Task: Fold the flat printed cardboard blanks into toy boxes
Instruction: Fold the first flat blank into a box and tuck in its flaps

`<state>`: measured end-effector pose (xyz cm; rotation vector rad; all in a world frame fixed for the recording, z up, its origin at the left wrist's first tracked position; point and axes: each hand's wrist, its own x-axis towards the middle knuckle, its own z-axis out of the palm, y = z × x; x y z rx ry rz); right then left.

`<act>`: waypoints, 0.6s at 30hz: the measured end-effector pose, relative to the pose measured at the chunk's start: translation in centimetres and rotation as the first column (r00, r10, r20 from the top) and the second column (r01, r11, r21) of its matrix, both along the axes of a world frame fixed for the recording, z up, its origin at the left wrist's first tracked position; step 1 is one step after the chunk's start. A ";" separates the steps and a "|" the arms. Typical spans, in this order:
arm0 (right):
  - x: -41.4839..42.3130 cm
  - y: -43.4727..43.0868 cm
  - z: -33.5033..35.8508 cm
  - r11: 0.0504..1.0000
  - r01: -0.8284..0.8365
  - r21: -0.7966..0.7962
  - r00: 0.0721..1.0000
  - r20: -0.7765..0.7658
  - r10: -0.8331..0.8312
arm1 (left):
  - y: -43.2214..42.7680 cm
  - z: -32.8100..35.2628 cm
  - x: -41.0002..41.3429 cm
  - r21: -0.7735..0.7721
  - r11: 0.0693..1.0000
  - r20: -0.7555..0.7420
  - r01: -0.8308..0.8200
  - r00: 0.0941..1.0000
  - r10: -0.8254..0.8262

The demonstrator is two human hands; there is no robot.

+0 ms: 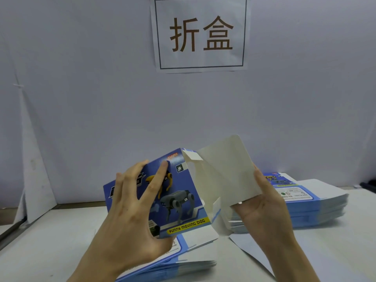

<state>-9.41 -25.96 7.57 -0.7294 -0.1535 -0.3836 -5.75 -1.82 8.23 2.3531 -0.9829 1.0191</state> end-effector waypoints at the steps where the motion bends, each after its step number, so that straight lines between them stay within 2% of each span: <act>1: -0.1 0.0 0.1 0.997 -0.063 0.048 0.998 -0.003 0.063 | 0.0 0.0 0.0 0.003 1.000 0.003 -0.001 1.000 0.001; 4: -0.2 0.1 0.4 0.963 -0.185 0.198 0.982 -0.004 0.190 | -0.1 0.0 0.0 -0.005 1.000 -0.004 0.012 1.000 -0.012; 6: -0.1 0.2 0.4 0.964 -0.176 0.198 0.983 -0.020 0.184 | -0.1 -0.1 -0.1 0.009 1.000 0.001 0.016 1.000 -0.016; 8: 0.0 0.1 0.3 0.993 -0.074 0.090 0.994 -0.077 0.081 | -0.2 -0.1 -0.2 0.017 1.000 -0.005 0.009 1.000 -0.009; 9: -0.1 0.2 0.4 1.000 -0.009 -0.014 0.996 -0.086 0.008 | -0.3 0.0 -0.3 0.020 1.000 -0.006 0.003 1.000 -0.003; 11: -0.1 0.3 0.4 0.974 0.120 -0.191 0.990 -0.048 -0.132 | -0.3 -0.1 -0.3 0.017 1.000 -0.010 0.004 1.000 -0.004; 13: -0.1 0.3 0.3 0.955 0.194 -0.224 0.979 -0.014 -0.202 | -0.3 0.0 -0.2 -0.007 1.000 -0.029 0.014 0.999 -0.014; 18: -0.2 0.9 0.2 0.932 0.245 -0.268 0.965 -0.022 -0.260 | -0.3 -0.2 -0.1 -0.011 1.000 -0.046 0.027 0.999 -0.027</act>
